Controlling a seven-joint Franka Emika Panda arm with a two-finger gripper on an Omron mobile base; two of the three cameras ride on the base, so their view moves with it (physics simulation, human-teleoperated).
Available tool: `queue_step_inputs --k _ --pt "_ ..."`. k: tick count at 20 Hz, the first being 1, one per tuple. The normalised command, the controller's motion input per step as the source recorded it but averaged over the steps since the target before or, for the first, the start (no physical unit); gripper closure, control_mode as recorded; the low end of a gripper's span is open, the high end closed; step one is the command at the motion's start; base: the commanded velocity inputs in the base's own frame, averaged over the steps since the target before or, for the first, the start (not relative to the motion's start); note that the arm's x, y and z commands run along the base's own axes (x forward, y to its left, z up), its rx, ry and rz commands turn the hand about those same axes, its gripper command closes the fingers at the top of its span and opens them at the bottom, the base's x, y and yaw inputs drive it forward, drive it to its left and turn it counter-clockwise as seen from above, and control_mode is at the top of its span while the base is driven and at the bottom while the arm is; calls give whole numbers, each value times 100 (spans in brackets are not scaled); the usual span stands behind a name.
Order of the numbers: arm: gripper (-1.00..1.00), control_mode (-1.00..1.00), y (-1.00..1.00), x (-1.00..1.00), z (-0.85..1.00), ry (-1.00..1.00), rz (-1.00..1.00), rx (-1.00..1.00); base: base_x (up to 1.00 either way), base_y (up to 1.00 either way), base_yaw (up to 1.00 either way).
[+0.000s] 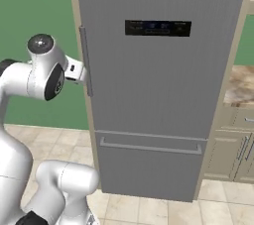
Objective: Take the lemon wedge from the fridge and place it on the plate with fish on the dining counter.
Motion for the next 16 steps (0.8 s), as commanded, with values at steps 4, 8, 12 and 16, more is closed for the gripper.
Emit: queue_step_inputs --k 4,8,12,16 --pt "-100 -100 0 97 0 5 -2 0 0 0 0" --pt "-100 -100 12 81 -1 6 -1 -4 0 0 0" --pt "-100 -100 26 40 -29 0 0 -4 0 0 0" --pt "-100 -100 26 33 -38 -1 0 -12 0 0 0"
